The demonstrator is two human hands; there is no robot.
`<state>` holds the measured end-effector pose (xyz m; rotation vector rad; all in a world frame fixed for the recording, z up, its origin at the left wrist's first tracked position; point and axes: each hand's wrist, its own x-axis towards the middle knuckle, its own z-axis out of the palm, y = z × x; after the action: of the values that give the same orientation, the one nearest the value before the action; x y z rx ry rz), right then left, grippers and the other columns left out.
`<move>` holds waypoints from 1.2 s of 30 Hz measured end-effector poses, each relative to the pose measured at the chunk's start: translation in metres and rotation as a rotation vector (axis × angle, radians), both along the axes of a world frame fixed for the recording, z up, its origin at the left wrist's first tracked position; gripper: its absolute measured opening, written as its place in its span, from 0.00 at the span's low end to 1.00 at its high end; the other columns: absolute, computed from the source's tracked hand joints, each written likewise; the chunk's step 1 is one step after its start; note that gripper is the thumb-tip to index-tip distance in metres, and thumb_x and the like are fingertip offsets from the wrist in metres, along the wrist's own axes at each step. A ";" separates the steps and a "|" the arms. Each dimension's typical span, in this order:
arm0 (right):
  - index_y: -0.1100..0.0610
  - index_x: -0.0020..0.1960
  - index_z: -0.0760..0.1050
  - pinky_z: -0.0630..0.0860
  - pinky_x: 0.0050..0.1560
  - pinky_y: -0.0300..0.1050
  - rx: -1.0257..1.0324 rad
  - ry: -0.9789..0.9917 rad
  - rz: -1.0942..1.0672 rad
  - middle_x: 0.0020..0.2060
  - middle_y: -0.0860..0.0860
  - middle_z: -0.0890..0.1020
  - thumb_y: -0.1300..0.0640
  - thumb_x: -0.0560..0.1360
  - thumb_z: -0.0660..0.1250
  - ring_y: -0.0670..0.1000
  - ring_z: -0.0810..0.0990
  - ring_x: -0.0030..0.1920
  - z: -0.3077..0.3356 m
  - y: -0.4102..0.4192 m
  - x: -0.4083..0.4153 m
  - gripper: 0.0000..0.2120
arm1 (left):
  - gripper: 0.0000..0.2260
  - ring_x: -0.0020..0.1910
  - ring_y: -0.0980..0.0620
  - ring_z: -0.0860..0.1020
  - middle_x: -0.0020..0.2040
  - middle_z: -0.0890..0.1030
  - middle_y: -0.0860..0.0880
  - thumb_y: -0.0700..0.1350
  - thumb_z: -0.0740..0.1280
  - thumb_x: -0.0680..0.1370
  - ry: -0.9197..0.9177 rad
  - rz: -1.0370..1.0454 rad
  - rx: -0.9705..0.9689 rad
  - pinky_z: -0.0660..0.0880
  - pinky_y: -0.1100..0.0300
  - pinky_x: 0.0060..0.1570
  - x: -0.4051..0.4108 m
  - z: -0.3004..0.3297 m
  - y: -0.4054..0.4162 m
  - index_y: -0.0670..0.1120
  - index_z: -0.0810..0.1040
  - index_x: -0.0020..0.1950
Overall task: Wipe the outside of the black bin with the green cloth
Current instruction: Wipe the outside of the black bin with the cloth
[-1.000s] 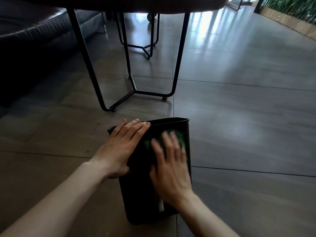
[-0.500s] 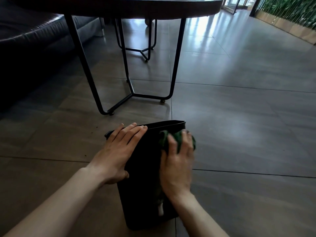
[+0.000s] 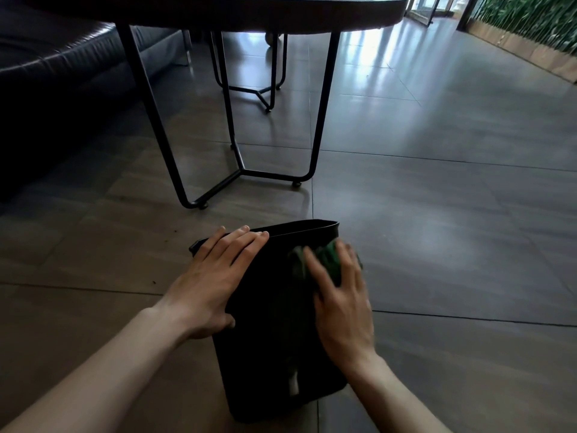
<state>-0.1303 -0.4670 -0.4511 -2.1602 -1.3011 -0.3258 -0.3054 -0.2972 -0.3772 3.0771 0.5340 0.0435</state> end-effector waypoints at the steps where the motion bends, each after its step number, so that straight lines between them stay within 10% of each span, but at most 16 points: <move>1: 0.44 0.78 0.67 0.71 0.71 0.68 0.048 0.074 -0.062 0.80 0.60 0.60 0.65 0.78 0.70 0.62 0.54 0.81 0.009 0.013 -0.002 0.33 | 0.64 0.81 0.52 0.45 0.80 0.53 0.53 0.59 0.77 0.56 -0.001 0.002 -0.005 0.35 0.55 0.78 0.000 0.000 -0.001 0.50 0.41 0.82; 5: 0.42 0.79 0.64 0.58 0.76 0.70 -0.019 -0.119 0.081 0.81 0.59 0.58 0.59 0.78 0.61 0.63 0.51 0.82 0.001 0.026 -0.036 0.31 | 0.59 0.81 0.51 0.47 0.80 0.55 0.51 0.57 0.73 0.59 -0.026 0.000 -0.010 0.38 0.53 0.79 -0.002 0.001 -0.003 0.49 0.43 0.82; 10: 0.40 0.78 0.64 0.68 0.72 0.65 -0.192 -0.477 0.443 0.81 0.58 0.61 0.50 0.81 0.63 0.60 0.57 0.81 -0.054 -0.028 -0.059 0.26 | 0.59 0.81 0.52 0.47 0.81 0.54 0.52 0.55 0.74 0.59 -0.027 -0.014 -0.018 0.41 0.52 0.79 -0.001 -0.002 -0.002 0.50 0.43 0.82; 18: 0.41 0.77 0.66 0.70 0.70 0.70 0.009 0.047 -0.104 0.78 0.61 0.63 0.62 0.76 0.69 0.64 0.57 0.80 0.022 0.029 -0.017 0.34 | 0.59 0.81 0.51 0.47 0.80 0.55 0.51 0.60 0.72 0.59 -0.014 -0.004 -0.005 0.36 0.54 0.78 0.000 0.000 -0.003 0.49 0.42 0.82; 25: 0.40 0.76 0.66 0.72 0.70 0.64 -0.201 -0.407 0.396 0.79 0.58 0.64 0.49 0.80 0.62 0.60 0.60 0.80 -0.044 -0.021 -0.062 0.25 | 0.55 0.81 0.52 0.46 0.81 0.55 0.51 0.52 0.73 0.64 -0.051 -0.029 -0.022 0.39 0.53 0.79 -0.002 0.002 -0.007 0.50 0.43 0.82; 36: 0.41 0.77 0.65 0.64 0.74 0.68 -0.062 -0.127 0.119 0.80 0.59 0.60 0.49 0.79 0.61 0.62 0.53 0.82 0.024 0.032 -0.012 0.26 | 0.57 0.81 0.51 0.46 0.80 0.55 0.50 0.62 0.65 0.59 -0.027 -0.016 -0.033 0.37 0.54 0.78 -0.002 0.003 -0.007 0.49 0.43 0.82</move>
<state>-0.1422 -0.4346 -0.4272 -2.1314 -1.5223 -0.3841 -0.3074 -0.3043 -0.3737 3.0436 0.5031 0.0748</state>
